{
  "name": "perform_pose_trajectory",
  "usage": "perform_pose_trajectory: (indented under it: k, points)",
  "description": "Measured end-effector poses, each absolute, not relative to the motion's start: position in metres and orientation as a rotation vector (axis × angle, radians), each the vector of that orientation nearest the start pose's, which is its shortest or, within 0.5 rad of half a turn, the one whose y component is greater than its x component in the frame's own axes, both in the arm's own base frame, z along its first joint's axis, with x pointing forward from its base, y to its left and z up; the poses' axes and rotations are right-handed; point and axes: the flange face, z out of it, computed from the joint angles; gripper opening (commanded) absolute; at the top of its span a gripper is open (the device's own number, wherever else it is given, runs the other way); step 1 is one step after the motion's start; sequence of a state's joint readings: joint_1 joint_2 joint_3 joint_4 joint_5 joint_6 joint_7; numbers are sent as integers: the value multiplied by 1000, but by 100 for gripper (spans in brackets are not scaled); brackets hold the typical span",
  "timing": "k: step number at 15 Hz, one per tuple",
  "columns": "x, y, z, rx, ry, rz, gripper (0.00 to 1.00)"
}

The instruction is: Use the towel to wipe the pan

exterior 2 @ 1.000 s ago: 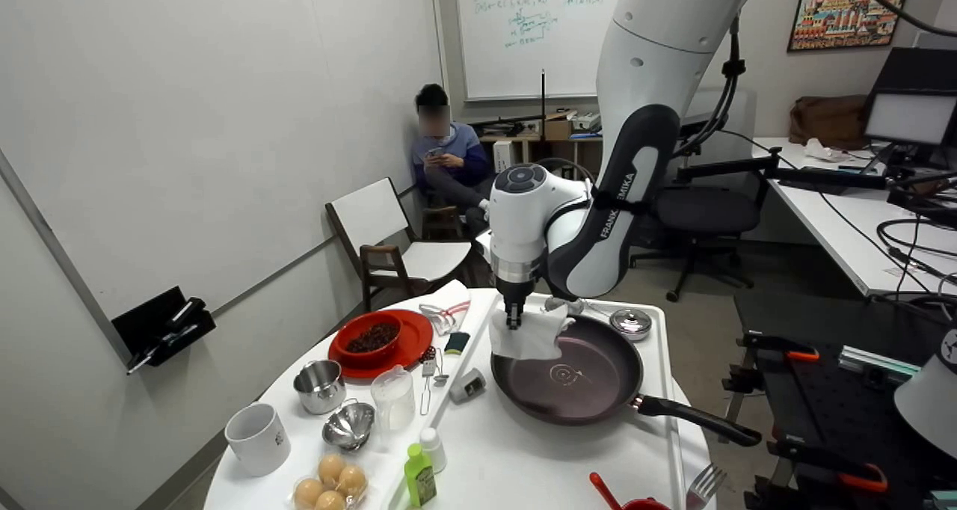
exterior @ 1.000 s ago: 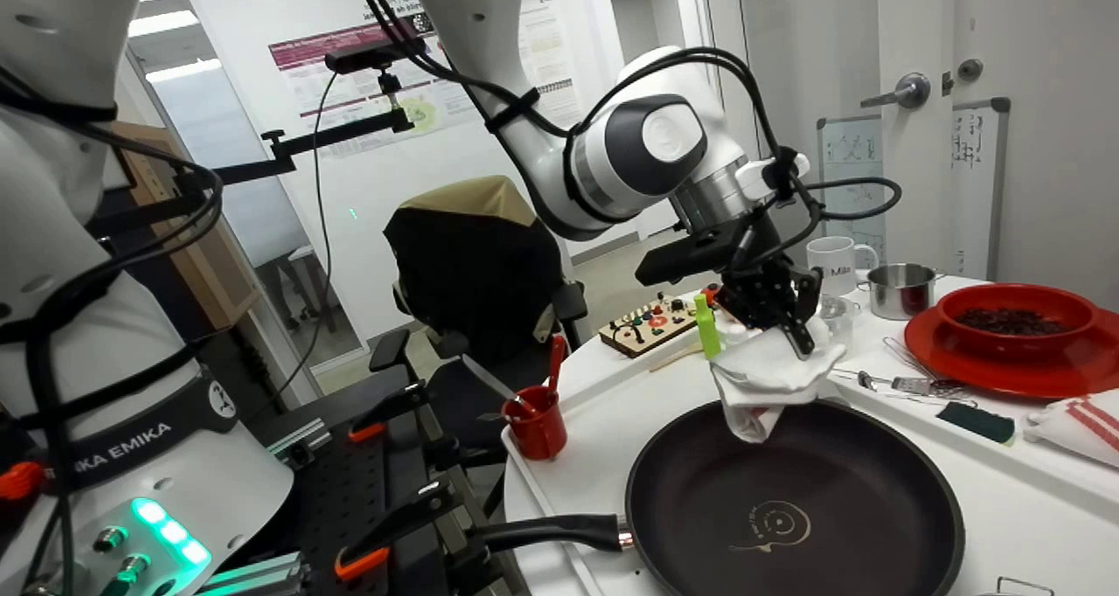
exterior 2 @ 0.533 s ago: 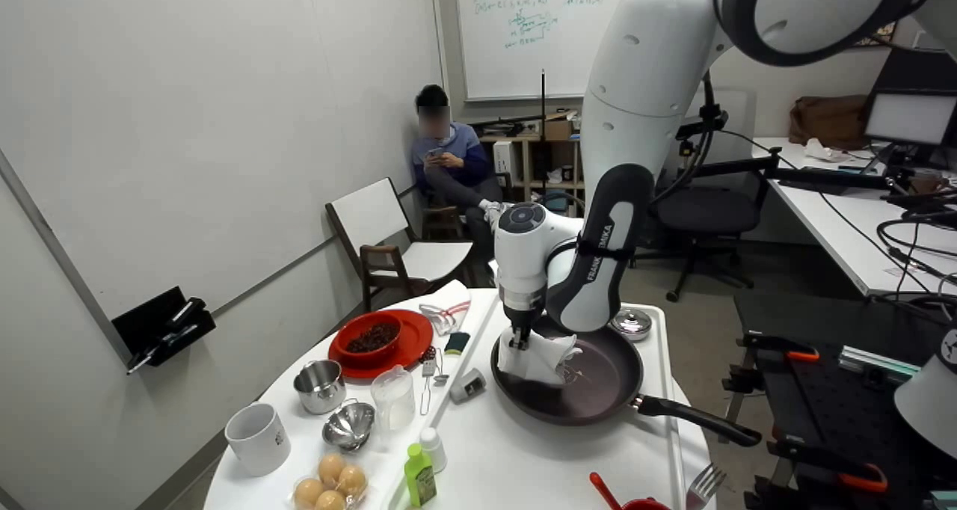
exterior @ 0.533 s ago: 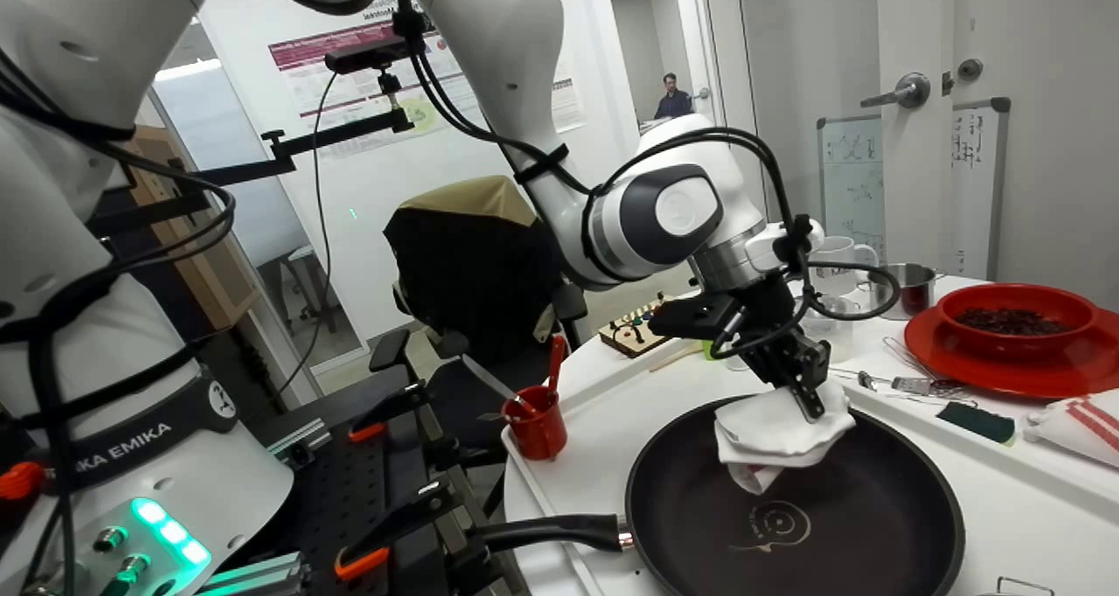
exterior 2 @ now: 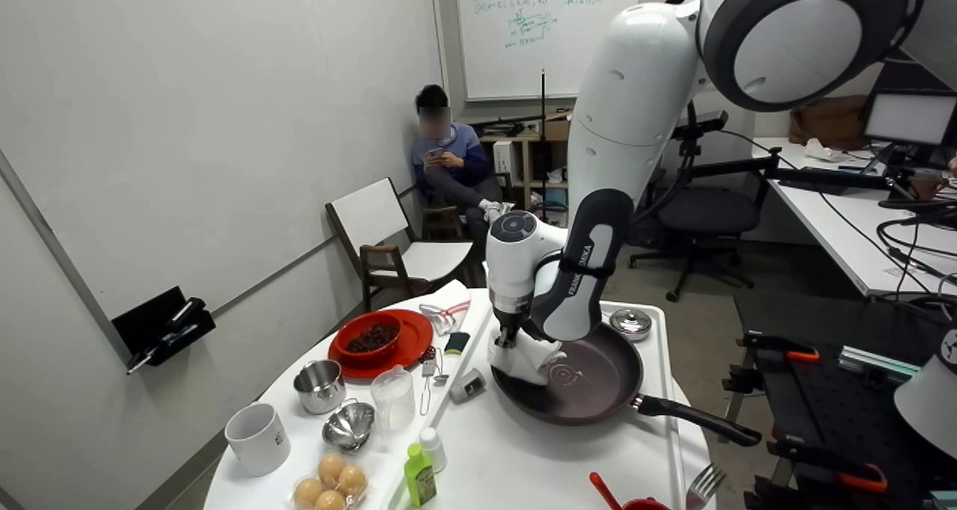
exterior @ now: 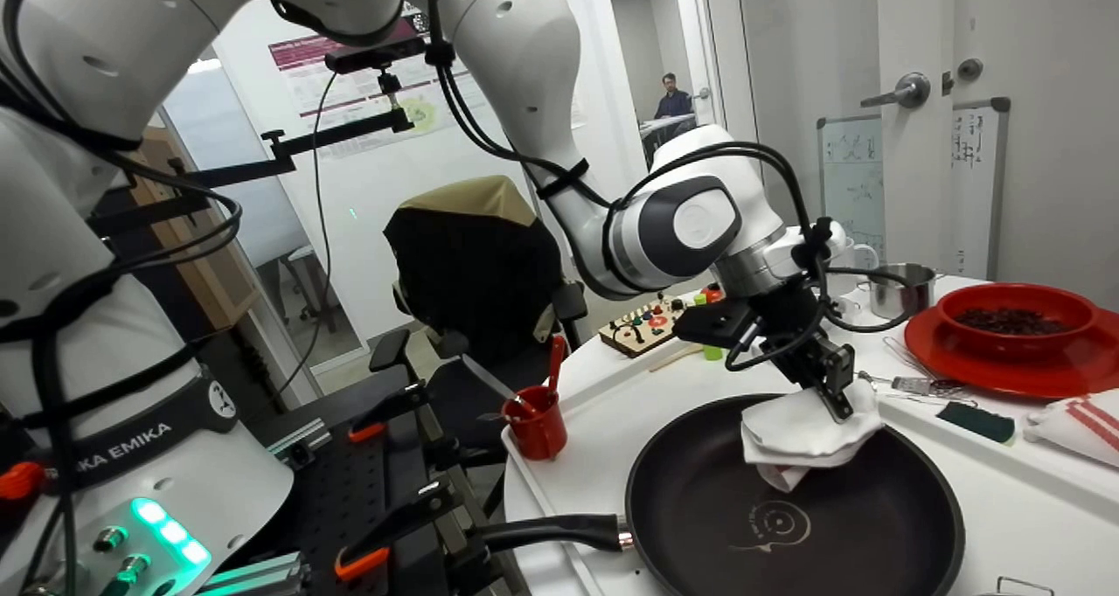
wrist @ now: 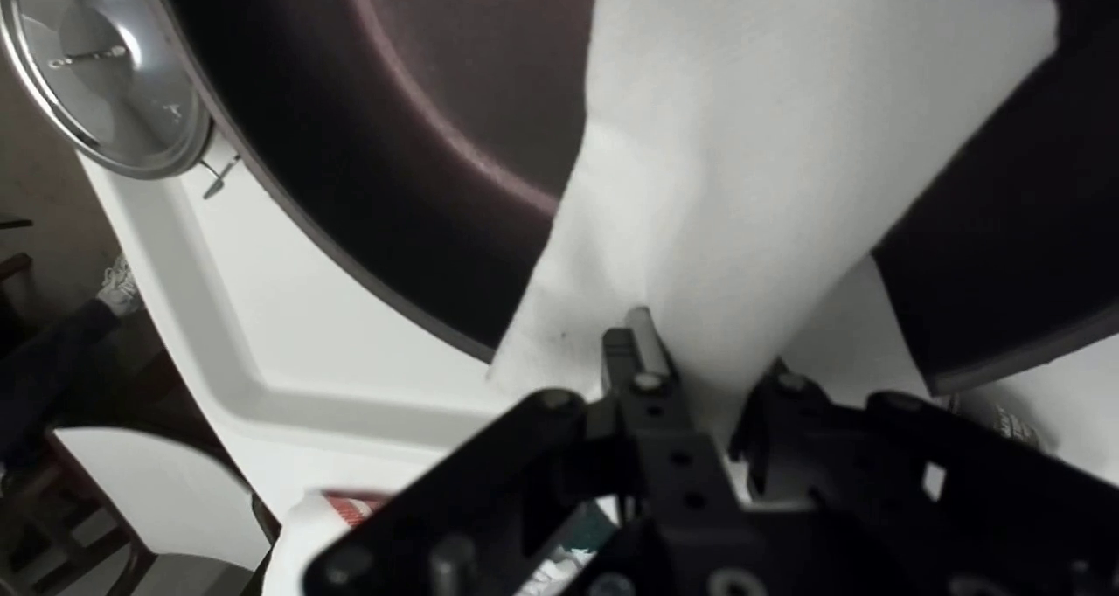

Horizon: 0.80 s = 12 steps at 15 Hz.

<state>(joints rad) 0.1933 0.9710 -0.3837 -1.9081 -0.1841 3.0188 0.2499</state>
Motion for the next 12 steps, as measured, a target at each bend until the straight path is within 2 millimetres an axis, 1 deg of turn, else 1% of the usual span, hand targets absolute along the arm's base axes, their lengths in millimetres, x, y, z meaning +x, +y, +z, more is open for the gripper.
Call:
perform_pose_trajectory:
  k: [3, 8, 10, 12]
  points:
    - [597, -88, 30, -3448, 63, -313, 8]
    - [599, -47, 26, -3440, -115, -306, 8]
    - [597, -37, 23, -3441, -162, -296, 8]
    - [595, -34, 22, -3443, -190, -288, 8]
